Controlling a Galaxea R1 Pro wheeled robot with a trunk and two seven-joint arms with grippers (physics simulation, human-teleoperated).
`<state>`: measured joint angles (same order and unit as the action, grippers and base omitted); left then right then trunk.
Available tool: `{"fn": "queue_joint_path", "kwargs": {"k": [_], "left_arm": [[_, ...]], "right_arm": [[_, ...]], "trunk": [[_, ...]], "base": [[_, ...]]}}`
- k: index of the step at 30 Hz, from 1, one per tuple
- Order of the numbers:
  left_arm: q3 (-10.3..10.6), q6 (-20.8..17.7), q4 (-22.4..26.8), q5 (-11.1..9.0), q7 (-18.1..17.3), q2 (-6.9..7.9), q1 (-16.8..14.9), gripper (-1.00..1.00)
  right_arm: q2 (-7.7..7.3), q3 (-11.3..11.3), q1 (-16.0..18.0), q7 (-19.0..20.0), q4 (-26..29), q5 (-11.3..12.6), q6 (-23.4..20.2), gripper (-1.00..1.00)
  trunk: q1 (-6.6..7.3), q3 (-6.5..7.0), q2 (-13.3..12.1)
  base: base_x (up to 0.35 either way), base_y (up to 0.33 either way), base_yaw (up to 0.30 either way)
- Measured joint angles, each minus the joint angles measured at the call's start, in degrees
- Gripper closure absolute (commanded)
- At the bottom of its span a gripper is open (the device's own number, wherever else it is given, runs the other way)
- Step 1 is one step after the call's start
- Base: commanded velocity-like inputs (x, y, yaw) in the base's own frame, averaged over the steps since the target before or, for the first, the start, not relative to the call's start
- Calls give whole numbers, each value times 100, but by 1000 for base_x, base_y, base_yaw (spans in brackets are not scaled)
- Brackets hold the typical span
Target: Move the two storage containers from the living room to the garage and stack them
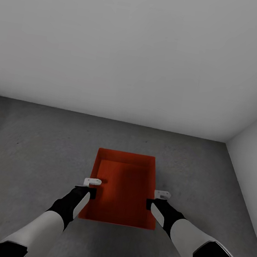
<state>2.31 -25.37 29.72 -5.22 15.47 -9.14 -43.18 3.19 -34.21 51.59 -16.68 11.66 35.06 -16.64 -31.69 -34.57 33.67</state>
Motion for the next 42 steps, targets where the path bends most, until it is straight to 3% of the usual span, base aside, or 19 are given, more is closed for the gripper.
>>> {"fn": "queue_joint_path", "kwargs": {"k": [27,32,42], "left_arm": [[-1,0,-7,-2,0,0,-2,100],[-3,-1,-6,-3,0,0,-2,100],[-3,1,-10,-4,0,0,-1,100]], "right_arm": [[0,0,0,-1,0,-4,-7,100],[1,1,0,-1,0,-5,-9,100],[0,-1,0,-2,1,-4,-11,100]], "trunk": [[-594,-486,1085],[-594,-486,1087],[-813,-666,1487]], "base": [[0,0,0],[0,0,0],[0,0,0]]}}
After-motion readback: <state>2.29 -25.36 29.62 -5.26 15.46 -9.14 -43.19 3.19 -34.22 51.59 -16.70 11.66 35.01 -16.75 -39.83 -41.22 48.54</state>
